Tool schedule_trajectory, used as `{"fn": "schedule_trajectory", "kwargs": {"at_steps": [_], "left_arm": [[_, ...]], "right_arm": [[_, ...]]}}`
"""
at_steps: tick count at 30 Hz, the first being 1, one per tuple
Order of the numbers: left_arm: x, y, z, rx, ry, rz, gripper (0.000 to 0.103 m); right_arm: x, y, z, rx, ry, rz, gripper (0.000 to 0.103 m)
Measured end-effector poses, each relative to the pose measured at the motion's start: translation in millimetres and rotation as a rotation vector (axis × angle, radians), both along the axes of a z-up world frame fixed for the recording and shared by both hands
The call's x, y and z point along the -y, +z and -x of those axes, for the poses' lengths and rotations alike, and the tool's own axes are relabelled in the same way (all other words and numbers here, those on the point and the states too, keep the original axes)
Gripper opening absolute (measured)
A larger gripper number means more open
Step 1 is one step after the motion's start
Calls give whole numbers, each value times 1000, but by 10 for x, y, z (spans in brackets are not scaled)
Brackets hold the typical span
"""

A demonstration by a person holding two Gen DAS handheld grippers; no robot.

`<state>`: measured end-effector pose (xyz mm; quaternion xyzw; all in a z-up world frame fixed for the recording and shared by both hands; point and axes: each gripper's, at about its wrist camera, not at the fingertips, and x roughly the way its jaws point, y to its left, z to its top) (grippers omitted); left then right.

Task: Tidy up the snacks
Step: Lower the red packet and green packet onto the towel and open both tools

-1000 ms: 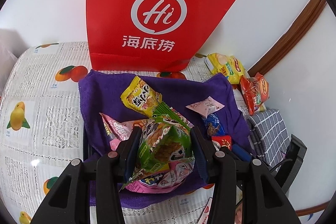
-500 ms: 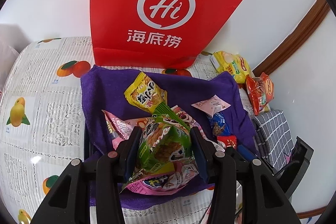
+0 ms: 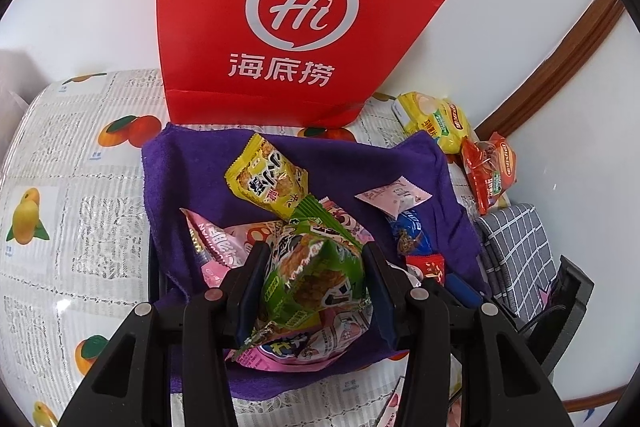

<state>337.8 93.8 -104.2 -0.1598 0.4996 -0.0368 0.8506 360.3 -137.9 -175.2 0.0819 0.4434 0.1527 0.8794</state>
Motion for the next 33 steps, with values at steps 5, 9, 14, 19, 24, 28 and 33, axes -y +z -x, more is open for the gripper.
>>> {"fn": "schedule_trajectory", "kwargs": {"at_steps": [5,9,14,19,24,28,33], "left_arm": [[29,3,-3,3,-8,-20,52],[20,20,2,9,-12,-13,55],[-7,86,23,31,-11,-1,57],[-16,139,43,43,-8,-5,58],[21,192,78,54,-9,-40,58],[73,241,109,63,-29,-62,58],[111,318,157,82,-44,-74,60]], "right_arm": [[-18,-7,11,2,7,9,46],[-27,-5,20,5,11,11,46],[-11,-2,22,7,9,7,46],[-23,22,43,17,11,10,46],[-75,87,140,60,26,59,46],[-108,151,230,103,53,87,47],[-157,133,350,103,129,85,56]]}}
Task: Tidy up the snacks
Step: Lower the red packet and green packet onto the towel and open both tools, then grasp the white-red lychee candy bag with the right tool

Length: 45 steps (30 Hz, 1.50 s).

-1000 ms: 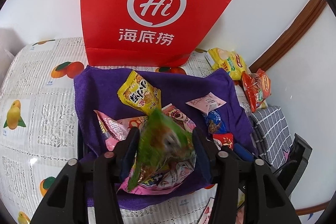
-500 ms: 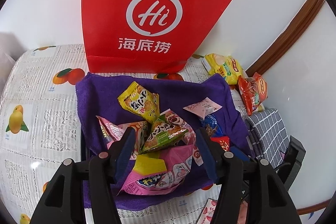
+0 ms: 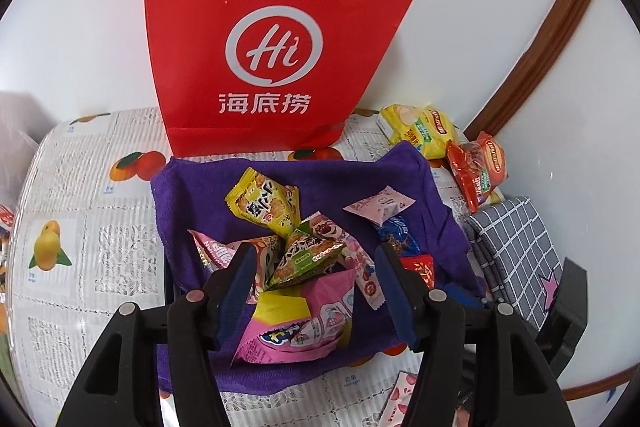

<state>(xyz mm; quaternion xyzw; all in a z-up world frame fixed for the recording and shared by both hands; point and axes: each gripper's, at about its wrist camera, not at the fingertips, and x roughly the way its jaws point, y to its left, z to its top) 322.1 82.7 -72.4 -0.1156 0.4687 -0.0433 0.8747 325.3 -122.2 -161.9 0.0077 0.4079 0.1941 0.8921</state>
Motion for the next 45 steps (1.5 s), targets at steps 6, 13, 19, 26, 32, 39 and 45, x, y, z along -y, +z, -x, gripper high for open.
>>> {"fn": "schedule_trajectory", "kwargs": {"at_steps": [6,13,19,26,32,39,45], "left_arm": [[29,67,44,17,-11,1,60],[153,128,111,33,-49,-9,60],[239,160,150,37,-74,-13,61],[242,203,182,42,-79,-6,61],[236,266,209,53,-81,6,61],[227,323,240,64,-91,19,61],[214,370,264,71,-93,30,61]], "right_arm": [[30,-40,312,60,65,21,59],[217,-175,481,-26,112,-39,63],[347,-260,631,-60,120,-42,63],[362,-323,871,-49,127,14,67],[313,-328,930,-62,219,-15,67],[245,-334,1010,-68,299,-32,67],[-17,-348,1149,-21,386,83,70]]}}
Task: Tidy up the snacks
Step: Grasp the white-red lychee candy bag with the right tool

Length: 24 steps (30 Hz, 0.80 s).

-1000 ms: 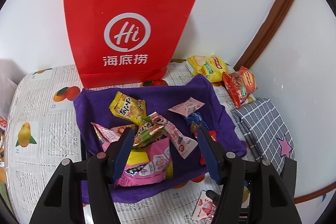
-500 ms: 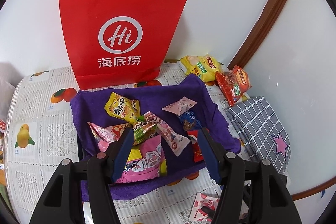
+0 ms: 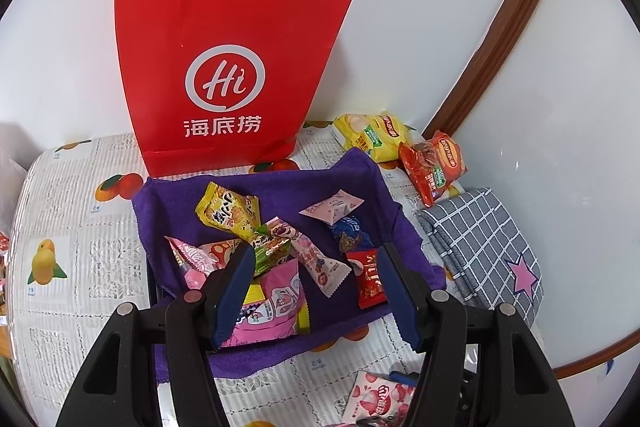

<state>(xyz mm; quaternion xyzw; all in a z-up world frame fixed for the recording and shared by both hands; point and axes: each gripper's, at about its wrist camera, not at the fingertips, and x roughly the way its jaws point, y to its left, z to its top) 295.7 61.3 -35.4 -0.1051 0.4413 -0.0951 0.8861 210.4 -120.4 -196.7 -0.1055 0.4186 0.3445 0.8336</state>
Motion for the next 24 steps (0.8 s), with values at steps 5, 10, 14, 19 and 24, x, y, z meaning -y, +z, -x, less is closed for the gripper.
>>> {"fn": "schedule_trajectory", "kwargs": {"at_steps": [5,10,14,19,24], "left_arm": [[-25,30,13,5,3,8,61],[1,38,28,8,-7,4,61],[33,33,34,8,-16,-3,61],[54,33,42,11,-21,-10,61],[89,17,51,11,-20,-28,61]], "right_arm": [[-95,-20,63,44,-8,74,70],[-45,-13,28,54,-73,80,60],[65,-16,-38,48,-159,79,59],[177,-20,-139,50,-301,97,59],[387,-28,-270,27,-492,85,60]]}}
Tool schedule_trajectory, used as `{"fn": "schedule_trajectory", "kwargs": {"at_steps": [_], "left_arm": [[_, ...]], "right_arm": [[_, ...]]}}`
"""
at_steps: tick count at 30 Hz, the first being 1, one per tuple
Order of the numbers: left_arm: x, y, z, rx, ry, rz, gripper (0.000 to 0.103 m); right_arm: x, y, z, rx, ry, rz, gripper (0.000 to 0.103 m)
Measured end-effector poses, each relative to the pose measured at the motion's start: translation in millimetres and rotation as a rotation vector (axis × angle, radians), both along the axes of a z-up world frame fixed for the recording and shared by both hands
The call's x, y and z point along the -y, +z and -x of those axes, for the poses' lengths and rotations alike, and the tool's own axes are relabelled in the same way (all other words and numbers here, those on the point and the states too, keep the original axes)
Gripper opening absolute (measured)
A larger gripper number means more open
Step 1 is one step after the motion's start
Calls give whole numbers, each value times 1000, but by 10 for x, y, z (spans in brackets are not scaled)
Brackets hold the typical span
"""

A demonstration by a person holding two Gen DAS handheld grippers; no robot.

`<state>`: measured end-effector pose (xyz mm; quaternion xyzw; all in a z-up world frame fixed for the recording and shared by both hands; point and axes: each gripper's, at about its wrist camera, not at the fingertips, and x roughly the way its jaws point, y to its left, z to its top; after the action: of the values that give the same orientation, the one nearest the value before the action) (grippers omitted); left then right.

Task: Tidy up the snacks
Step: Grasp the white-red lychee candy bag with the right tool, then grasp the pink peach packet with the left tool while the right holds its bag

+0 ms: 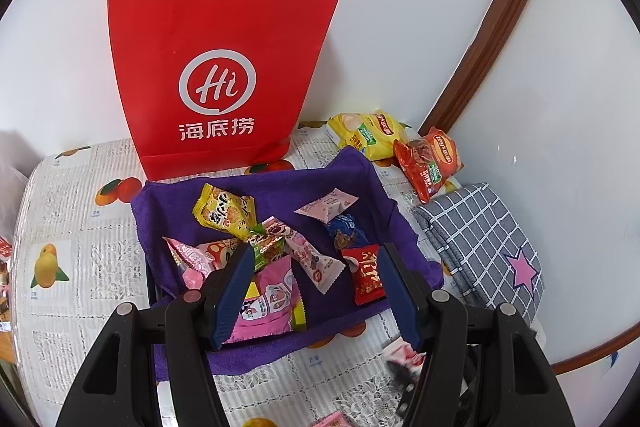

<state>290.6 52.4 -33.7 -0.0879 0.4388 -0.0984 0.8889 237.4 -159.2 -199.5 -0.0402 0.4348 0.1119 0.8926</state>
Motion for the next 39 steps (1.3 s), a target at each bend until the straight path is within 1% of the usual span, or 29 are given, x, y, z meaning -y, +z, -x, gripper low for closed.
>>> {"fn": "schedule_trajectory", "kwargs": {"at_steps": [1,4,10,13,16,18,22,26,29,34,39], "left_arm": [[15,-1,2,-1,-1,-7,61],[44,-11,17,-2,7,-27,61],[158,-70,58,-17,16,-85,61],[216,-130,103,-35,15,-97,61],[264,-175,220,-31,7,-128,61],[249,-238,325,-31,12,-131,61],[167,-470,552,-76,27,-142,61],[110,-678,781,-112,51,-152,61],[121,-830,886,-139,54,-158,61],[176,-1074,1021,-188,63,-138,61],[216,-1252,1111,-225,73,-121,61]], "right_arm": [[47,-2,-21,-3,-31,-12,60],[92,-7,-35,-5,-59,-24,60],[61,-14,-47,-5,-54,-2,61],[64,-12,-31,-6,-54,-3,62],[65,-14,-40,-6,-53,-1,62],[68,-14,-40,-7,-52,-7,63],[109,-8,-33,-6,-56,-32,60],[193,4,-28,-4,-63,-95,59],[220,9,-30,-4,-65,-117,58],[225,14,-30,-3,-70,-129,58],[285,14,-18,-3,-83,-168,58]]}}
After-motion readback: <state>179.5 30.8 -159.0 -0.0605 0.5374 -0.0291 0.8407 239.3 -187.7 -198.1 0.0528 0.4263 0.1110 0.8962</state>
